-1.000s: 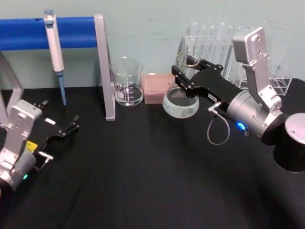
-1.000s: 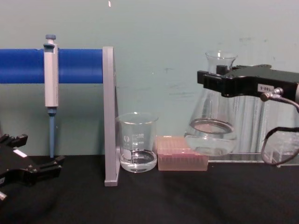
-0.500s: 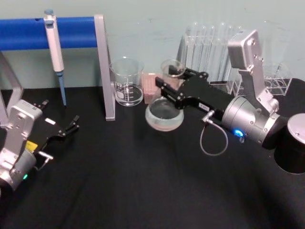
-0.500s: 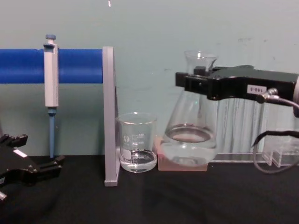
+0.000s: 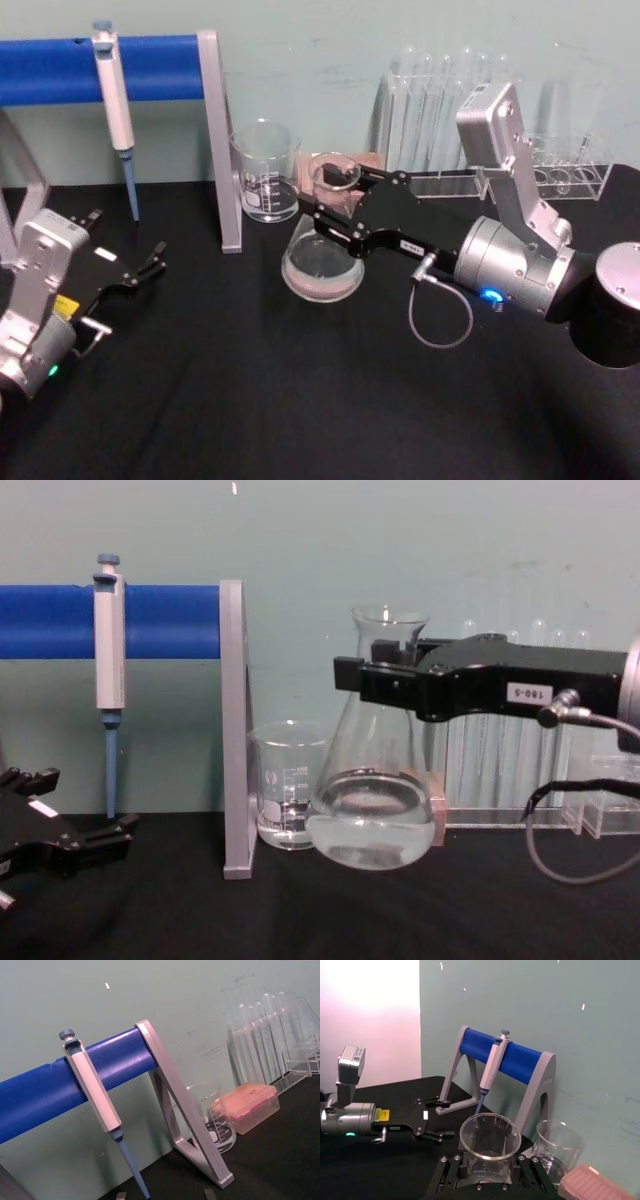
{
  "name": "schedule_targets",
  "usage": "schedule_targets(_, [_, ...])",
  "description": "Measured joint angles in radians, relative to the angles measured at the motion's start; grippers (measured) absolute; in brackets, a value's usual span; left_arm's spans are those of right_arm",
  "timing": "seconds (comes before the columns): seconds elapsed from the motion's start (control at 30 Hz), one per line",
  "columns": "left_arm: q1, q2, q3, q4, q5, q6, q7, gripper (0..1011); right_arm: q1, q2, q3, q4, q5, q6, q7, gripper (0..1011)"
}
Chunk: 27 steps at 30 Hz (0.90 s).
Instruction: Grasp the erlenmeyer flask with one hand, shake it three times, then place it back.
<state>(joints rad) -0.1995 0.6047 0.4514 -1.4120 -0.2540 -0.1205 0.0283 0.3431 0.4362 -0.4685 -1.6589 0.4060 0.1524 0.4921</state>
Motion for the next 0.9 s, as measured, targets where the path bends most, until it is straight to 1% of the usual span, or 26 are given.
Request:
schedule_targets(0.17, [0.0,0.0,0.0,0.0,0.0,0.0,0.0,1001,0.006,0.005,-0.017,0.011,0.004,-0.009,0.004,451])
schedule_targets(0.23, [0.0,0.0,0.0,0.0,0.0,0.0,0.0,1001,0.009,0.008,-0.026,0.021,0.001,-0.015,0.004,451])
schedule_targets(0.4, [0.0,0.0,0.0,0.0,0.0,0.0,0.0,1001,0.011,0.008,-0.036,0.035,-0.007,-0.021,0.003,451])
schedule_targets(0.6, [0.0,0.0,0.0,0.0,0.0,0.0,0.0,1001,0.015,0.003,-0.05,0.064,-0.016,-0.03,0.003,451])
schedule_targets(0.9, [0.0,0.0,0.0,0.0,0.0,0.0,0.0,1001,0.016,-0.007,-0.061,0.103,-0.027,-0.041,0.006,451])
